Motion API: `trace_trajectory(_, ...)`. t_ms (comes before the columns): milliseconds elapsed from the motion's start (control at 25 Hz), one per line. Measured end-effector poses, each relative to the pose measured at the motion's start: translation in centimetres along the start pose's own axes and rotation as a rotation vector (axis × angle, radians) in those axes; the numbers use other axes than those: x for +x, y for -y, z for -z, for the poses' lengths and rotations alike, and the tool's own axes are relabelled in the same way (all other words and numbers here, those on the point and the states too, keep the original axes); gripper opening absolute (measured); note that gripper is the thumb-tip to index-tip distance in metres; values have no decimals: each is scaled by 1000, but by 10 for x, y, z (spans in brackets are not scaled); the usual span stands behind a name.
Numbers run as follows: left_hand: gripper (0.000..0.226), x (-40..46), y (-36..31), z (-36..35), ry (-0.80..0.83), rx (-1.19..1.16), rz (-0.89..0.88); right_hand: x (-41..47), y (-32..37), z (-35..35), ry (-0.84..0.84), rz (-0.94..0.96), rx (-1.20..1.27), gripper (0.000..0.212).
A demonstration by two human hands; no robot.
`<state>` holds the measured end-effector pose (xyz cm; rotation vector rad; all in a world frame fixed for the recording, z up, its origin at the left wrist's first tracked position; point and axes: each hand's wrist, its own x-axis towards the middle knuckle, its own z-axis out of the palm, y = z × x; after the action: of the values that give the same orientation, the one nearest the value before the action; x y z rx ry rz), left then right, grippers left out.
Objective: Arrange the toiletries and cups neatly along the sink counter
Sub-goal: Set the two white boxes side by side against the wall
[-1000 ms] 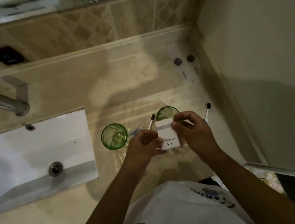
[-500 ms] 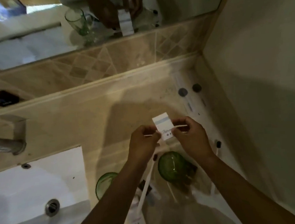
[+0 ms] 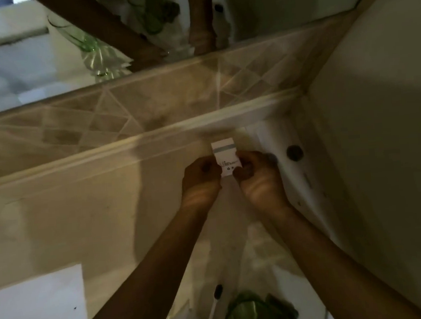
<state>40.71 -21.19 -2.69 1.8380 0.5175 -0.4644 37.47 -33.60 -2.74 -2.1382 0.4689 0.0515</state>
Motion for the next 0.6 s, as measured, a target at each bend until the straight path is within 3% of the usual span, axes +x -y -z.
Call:
trace_trajectory(200,26,15,-7,-5,36,-58,-9,20,-3,-4,12,-93,48,31)
trace_trajectory(360,31,18,-8,-6,19,24,-24,27,-1,-5,15,-141,56,35)
trace_trajectory(600,30,-14,-9,13,-85,62,-84,5,2,13,19,-78,147,42)
